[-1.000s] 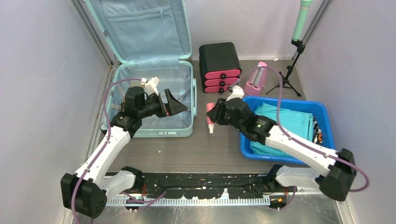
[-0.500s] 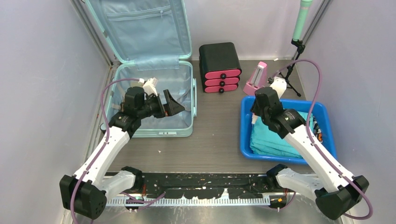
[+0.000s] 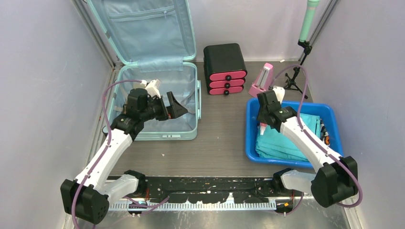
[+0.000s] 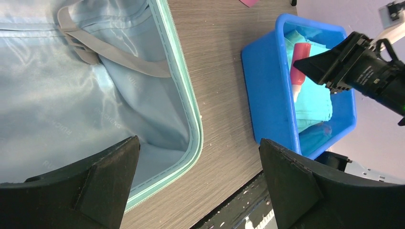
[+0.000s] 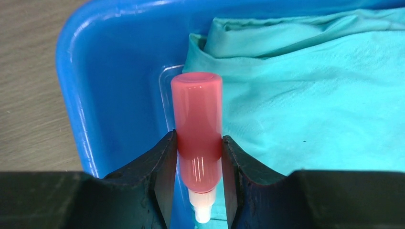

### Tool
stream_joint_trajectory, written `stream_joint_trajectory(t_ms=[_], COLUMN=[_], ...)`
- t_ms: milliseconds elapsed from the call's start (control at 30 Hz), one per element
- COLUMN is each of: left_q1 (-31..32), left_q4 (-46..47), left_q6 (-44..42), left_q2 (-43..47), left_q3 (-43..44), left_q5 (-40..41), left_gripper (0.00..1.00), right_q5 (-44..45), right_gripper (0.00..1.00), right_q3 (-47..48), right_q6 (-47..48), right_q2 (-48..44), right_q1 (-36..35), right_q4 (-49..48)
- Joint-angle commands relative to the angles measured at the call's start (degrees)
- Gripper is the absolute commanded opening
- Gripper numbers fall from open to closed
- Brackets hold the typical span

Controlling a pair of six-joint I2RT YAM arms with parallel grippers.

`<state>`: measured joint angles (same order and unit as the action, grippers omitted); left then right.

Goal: Open, take out, and arrange the luggage

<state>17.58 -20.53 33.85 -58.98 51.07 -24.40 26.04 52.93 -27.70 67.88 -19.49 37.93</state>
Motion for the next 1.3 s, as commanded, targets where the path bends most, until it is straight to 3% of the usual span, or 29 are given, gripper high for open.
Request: stream_joint_trajectory(t_ms=[0, 333, 500, 600, 800, 867, 900, 1033, 1267], left_q1=[0.08, 0.08, 0.08, 0.17, 0.17, 0.44, 1.38, 12.73, 21.22], left_q4=[-0.70, -1.16, -3.18, -5.39, 1.12, 2.78, 2.86, 4.22, 17.77], left_q6=[-2.06, -2.53, -6.78, -8.26, -7.65, -4.73, -3.60, -4.04, -2.34], left_q2=[0.56, 0.41, 0.48, 1.12, -1.15, -5.10, -7.18, -17.52, -34.45], left_q3=[3.07, 3.33, 5.04, 5.91, 6.51, 9.40, 11.33, 20.39, 30.17], left_q5=[1.69, 2.35, -0.19, 4.08, -0.18, -0.99, 0.50, 20.08, 32.12], left_gripper=[1.00, 1.00, 1.00, 1.00, 0.98, 0.89, 0.84, 0.78, 0.66], right_q5=[-2.48, -3.44, -2.65, -5.29, -10.00, -12.19, -12.83, -14.63, -15.40], right_gripper=[0.19, 0.18, 0.17, 0.17, 0.17, 0.17, 0.17, 0.17, 0.17], right_q3=[-1.54, -1.58, 4.18, 8.58, 11.34, 11.49, 11.54, 9.73, 7.10], right_q6=[0.39, 0.62, 0.80, 0.00, -0.95, -2.52, -4.18, -8.53, -8.99], right_q2=[0.98, 2.40, -0.41, -3.44, -6.23, -5.59, -5.42, -8.17, -16.30], right_q1=[0.15, 0.28, 0.25, 0.24, 0.28, 0.29, 0.26, 0.23, 0.22], right_q4=[-6.90, -6.32, 0.91, 3.43, -2.74, -6.02, -7.92, -12.32, -11.72])
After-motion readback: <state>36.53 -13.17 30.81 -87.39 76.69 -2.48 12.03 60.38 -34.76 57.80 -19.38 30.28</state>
